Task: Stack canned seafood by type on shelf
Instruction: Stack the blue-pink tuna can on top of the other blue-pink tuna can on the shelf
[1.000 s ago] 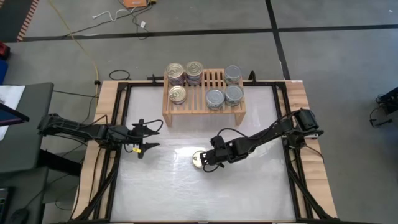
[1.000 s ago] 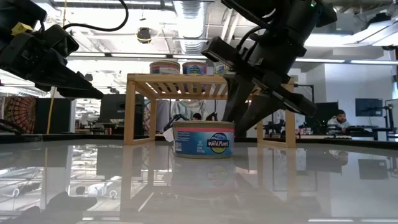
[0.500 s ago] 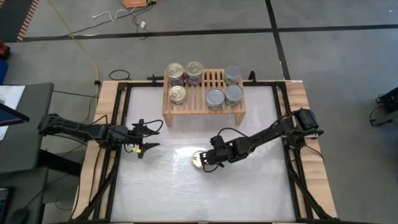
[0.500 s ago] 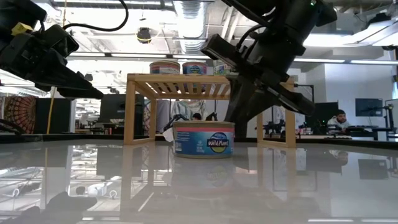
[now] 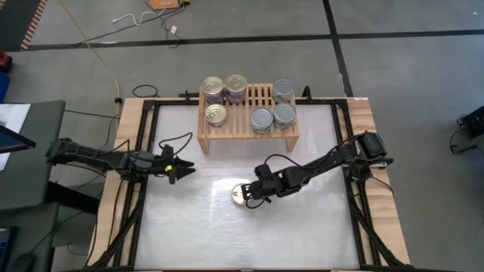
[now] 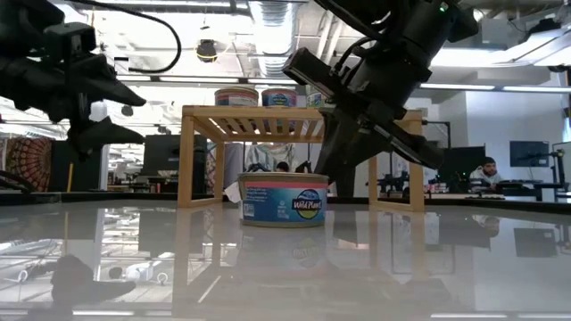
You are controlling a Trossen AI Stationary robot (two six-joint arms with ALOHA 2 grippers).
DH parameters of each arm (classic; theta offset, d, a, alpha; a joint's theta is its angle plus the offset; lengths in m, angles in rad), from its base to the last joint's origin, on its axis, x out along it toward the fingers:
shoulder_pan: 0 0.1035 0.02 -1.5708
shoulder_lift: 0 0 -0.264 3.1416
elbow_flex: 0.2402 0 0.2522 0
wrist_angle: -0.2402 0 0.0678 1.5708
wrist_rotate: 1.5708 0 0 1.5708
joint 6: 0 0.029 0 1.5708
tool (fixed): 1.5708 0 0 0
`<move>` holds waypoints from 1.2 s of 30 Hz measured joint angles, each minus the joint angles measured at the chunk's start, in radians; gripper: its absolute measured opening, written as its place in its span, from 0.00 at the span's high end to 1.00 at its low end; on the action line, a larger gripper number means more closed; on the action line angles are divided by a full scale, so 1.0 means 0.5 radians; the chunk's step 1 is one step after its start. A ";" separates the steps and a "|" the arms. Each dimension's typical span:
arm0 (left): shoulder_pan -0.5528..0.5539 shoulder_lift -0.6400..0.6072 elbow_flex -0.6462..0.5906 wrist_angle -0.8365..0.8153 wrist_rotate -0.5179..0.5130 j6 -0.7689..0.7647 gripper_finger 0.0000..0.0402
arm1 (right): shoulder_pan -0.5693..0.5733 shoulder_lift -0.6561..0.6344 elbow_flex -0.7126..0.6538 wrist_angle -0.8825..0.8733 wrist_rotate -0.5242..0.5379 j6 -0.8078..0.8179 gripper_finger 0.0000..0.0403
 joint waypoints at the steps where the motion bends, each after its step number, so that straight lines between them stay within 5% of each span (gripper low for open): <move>1: 0.000 0.002 0.000 -0.001 -0.001 -0.074 0.37 | 0.000 0.000 0.000 0.006 0.000 0.000 0.91; 5: 0.002 0.002 0.002 -0.005 -0.123 -0.274 0.37 | 0.000 0.001 0.000 0.008 0.000 0.001 0.91; 14: -0.202 0.236 0.008 0.019 -0.040 -0.655 0.40 | 0.000 0.001 0.000 -0.003 0.000 0.000 0.91; 24: -0.740 1.305 0.120 0.834 -0.507 -1.128 0.42 | 0.013 -0.001 0.003 -0.038 0.003 0.004 0.91; 36: -0.776 2.418 0.873 0.858 -0.590 -1.404 0.42 | 0.059 -0.002 0.003 -0.027 -0.038 -0.144 0.91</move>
